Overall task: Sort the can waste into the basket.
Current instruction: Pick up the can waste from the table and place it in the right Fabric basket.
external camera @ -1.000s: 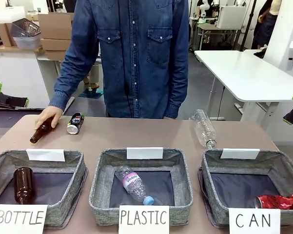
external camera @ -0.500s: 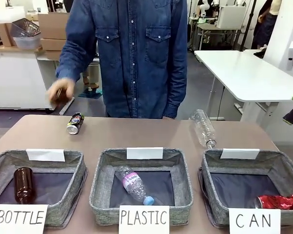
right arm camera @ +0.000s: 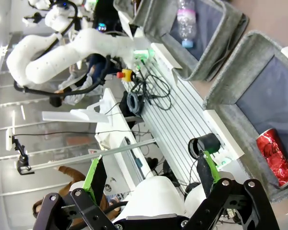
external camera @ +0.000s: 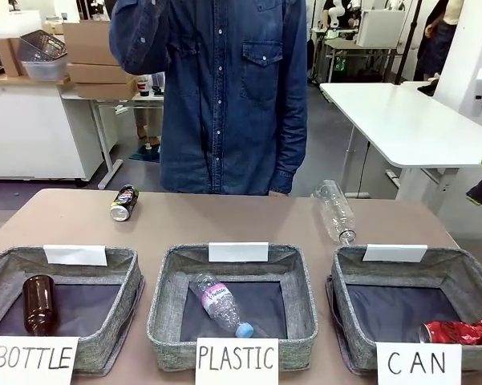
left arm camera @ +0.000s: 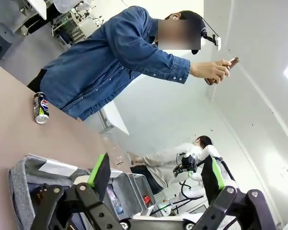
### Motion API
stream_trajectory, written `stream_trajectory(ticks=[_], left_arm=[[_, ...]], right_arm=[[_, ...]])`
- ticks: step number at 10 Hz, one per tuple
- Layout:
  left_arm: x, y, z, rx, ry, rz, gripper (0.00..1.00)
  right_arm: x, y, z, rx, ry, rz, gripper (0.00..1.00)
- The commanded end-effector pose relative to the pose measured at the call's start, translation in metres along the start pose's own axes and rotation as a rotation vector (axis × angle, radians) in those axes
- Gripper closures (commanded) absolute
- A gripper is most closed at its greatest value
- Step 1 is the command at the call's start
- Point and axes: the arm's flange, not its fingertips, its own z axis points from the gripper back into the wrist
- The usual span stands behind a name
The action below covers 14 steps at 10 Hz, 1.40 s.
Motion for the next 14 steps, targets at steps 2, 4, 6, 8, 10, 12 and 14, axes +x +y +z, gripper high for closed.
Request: stream_trajectory(ticks=[2, 4, 6, 8, 10, 12, 14], left_arm=[[0.0019, -0.0009, -0.0052, 0.001, 0.013, -0.007, 0.00], [0.0019, -0.0009, -0.0052, 0.001, 0.013, -0.007, 0.00], [0.0019, -0.0009, -0.0052, 0.001, 0.013, -0.007, 0.00], [0.0019, -0.0009, -0.0052, 0.001, 0.013, -0.007, 0.00], [0.0019, -0.0009, -0.0052, 0.001, 0.013, -0.007, 0.00], [0.0019, -0.0009, -0.0052, 0.001, 0.013, -0.007, 0.00], [0.0006, 0.0007, -0.0041, 0.000, 0.013, 0.002, 0.00]], right_arm=[[-0.0030, -0.0014, 0.0022, -0.009, 0.013, 0.017, 0.00], [-0.0030, -0.0014, 0.0022, -0.009, 0.013, 0.017, 0.00], [-0.0030, -0.0014, 0.0022, -0.009, 0.013, 0.017, 0.00], [-0.0030, -0.0014, 0.0022, -0.009, 0.013, 0.017, 0.00], [-0.0030, -0.0014, 0.0022, -0.009, 0.013, 0.017, 0.00], [-0.0030, -0.0014, 0.0022, -0.009, 0.013, 0.017, 0.00], [-0.0030, -0.0014, 0.0022, -0.009, 0.013, 0.017, 0.00]])
